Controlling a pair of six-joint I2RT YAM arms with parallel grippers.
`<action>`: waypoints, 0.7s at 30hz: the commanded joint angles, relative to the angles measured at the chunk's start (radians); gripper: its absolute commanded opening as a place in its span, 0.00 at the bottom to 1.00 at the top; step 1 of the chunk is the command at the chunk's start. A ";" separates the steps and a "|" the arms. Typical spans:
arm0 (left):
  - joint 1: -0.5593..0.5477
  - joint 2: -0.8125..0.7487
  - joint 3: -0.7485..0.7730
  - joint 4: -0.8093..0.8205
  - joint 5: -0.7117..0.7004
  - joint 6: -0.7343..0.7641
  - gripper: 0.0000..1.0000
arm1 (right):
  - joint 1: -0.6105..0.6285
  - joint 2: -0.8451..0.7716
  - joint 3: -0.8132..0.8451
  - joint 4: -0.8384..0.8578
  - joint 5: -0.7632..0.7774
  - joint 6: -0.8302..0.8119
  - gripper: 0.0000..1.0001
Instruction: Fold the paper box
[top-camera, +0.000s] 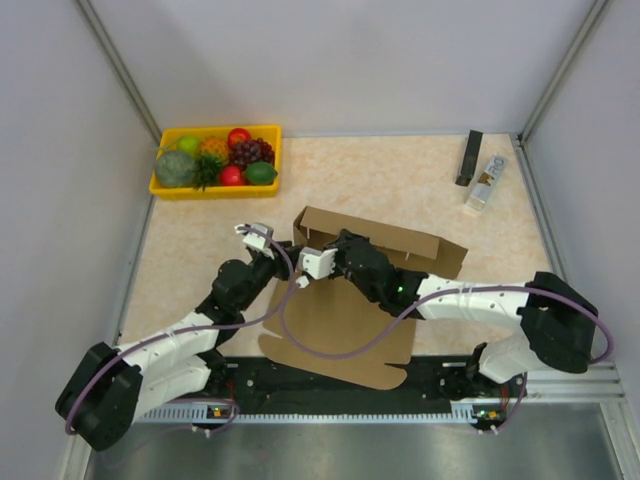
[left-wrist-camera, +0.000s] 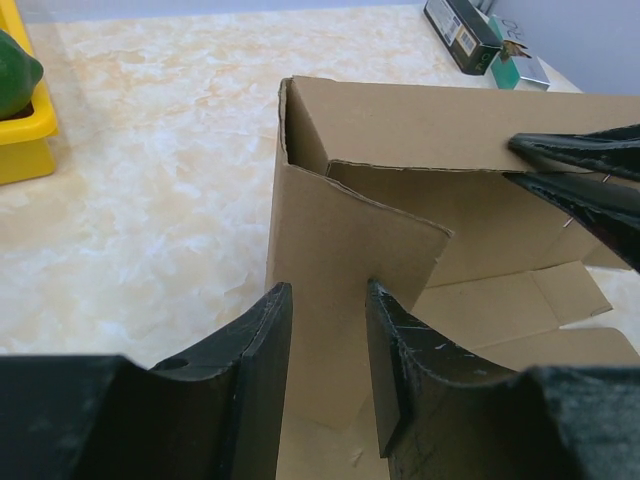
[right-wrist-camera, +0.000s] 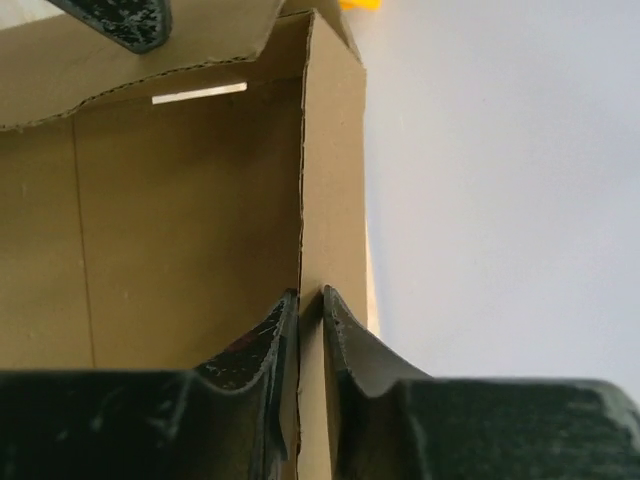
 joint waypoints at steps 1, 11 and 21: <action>0.004 -0.004 0.022 0.054 -0.003 0.010 0.41 | 0.001 0.051 0.013 0.033 -0.030 -0.028 0.10; 0.005 0.007 -0.021 0.071 -0.026 -0.013 0.48 | 0.047 0.062 -0.133 0.249 0.053 -0.218 0.00; 0.004 0.095 0.039 0.072 -0.078 0.005 0.52 | 0.036 0.019 -0.049 0.098 -0.018 -0.019 0.00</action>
